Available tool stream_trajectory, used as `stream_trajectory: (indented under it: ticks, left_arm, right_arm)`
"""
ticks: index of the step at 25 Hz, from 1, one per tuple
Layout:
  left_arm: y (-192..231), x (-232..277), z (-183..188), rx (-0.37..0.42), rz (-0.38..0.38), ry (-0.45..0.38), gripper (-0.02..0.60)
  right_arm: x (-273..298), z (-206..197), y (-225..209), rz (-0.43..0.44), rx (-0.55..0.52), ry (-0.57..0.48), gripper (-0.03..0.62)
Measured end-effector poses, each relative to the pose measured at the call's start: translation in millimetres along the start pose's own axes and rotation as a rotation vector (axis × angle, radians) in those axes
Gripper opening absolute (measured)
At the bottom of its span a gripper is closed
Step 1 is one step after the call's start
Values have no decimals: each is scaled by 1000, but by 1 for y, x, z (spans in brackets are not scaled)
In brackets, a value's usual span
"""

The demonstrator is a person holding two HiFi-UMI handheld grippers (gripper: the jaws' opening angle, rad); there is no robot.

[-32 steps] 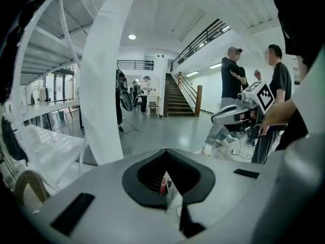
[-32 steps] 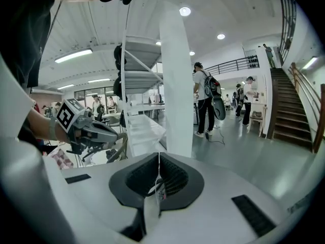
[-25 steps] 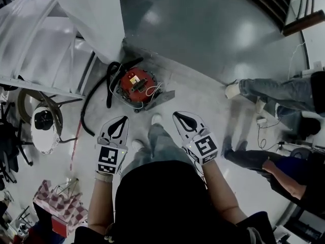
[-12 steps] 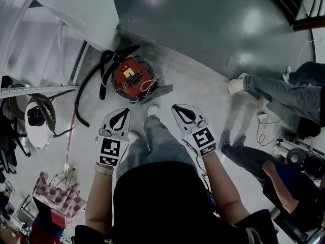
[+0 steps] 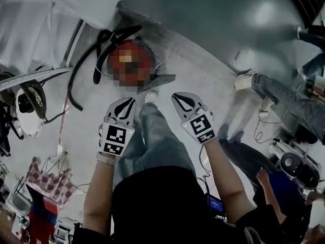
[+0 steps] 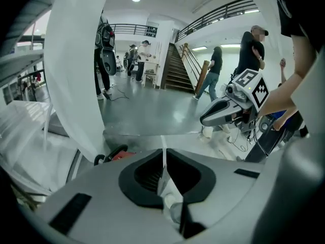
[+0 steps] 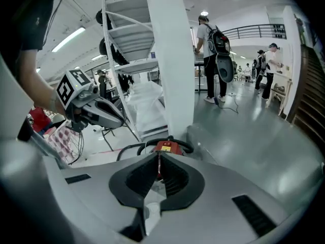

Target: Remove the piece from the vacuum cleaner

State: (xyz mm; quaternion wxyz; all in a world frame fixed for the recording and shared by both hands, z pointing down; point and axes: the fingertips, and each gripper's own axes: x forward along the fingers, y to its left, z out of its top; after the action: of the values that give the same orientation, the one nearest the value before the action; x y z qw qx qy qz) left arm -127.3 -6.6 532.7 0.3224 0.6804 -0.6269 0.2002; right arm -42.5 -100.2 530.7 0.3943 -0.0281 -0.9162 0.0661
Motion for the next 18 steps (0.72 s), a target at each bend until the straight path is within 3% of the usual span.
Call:
stream_trajectory:
  ticks: [10,18]
  left_arm:
    - [16,86,-50,-101,-24,54,23]
    - [10,148,-109,-147,-37,122,72]
  right_arm:
    - [93,-64,-32,98,-106,121,35]
    - [155,-110,-46,161,-200,202,51]
